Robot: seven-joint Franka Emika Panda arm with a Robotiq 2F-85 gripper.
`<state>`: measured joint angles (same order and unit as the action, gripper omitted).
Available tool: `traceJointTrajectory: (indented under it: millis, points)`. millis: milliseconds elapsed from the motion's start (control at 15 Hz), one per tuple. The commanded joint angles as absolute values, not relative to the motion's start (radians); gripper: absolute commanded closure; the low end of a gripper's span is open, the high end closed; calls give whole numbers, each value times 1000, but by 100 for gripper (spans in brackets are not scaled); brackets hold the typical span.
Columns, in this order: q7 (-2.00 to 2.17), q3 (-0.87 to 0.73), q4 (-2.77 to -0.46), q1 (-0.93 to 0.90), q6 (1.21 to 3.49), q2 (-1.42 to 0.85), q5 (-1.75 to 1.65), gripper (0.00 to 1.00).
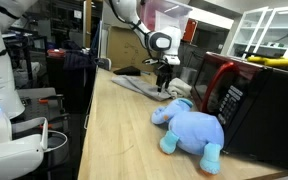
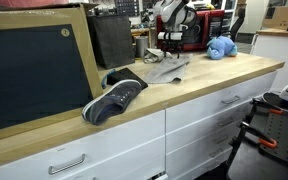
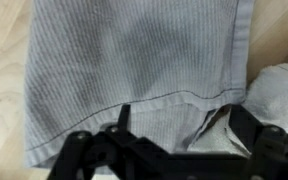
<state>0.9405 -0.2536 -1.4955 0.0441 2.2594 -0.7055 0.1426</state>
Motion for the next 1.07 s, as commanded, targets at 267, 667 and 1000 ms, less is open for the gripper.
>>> traceJointTrajectory:
  millis: [267,667,1000]
  points:
    - [1080,-200,-1381,136,2045,-711,249,0]
    - [1158,-188,-1412,139,2096,-705,270,0]
    - [1239,-207,-1401,158,2050,-687,261,0]
